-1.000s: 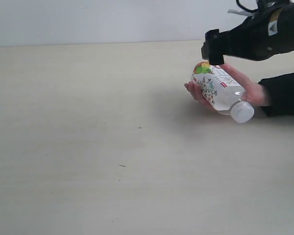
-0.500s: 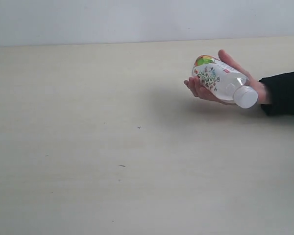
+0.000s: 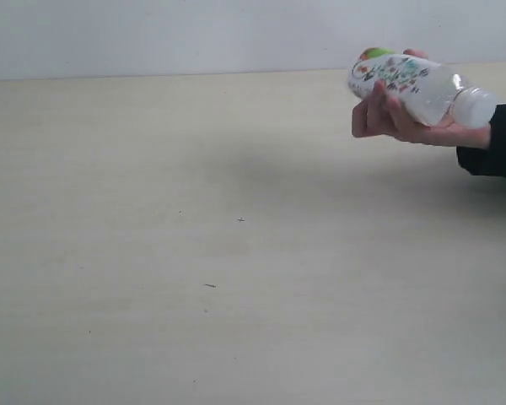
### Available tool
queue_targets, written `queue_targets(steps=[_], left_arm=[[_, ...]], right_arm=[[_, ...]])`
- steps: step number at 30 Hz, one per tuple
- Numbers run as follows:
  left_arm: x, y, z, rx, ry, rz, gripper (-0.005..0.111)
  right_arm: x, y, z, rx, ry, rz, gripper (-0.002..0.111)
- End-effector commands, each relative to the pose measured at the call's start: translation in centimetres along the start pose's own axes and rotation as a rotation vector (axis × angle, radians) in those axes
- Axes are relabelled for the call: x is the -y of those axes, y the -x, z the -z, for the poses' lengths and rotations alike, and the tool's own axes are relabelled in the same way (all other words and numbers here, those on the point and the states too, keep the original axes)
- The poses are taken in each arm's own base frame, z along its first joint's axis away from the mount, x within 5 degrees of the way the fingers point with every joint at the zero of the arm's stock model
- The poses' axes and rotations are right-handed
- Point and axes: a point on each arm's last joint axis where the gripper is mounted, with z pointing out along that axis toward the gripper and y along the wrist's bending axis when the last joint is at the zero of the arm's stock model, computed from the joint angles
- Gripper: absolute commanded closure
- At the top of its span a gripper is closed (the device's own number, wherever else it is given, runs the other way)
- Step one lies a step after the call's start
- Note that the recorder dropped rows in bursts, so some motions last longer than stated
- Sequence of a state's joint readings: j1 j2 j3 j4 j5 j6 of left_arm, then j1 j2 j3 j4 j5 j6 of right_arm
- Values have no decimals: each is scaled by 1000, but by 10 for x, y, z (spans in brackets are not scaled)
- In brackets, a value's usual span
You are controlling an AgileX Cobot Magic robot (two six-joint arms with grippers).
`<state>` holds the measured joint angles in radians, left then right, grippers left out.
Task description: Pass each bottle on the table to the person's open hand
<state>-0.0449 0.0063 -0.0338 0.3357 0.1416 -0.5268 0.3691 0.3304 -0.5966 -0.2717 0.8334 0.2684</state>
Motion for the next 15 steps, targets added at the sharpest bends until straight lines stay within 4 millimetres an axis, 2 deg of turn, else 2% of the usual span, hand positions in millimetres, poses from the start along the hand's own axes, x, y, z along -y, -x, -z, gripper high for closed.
queue_targets(steps=[1,15], left_arm=[[1,1,1,7,-9,0,97],[1,1,1,7,-9,0,97]], right_arm=[[1,-15,2,36,4,4,108],[3,-17,9,62,6,-20,108]])
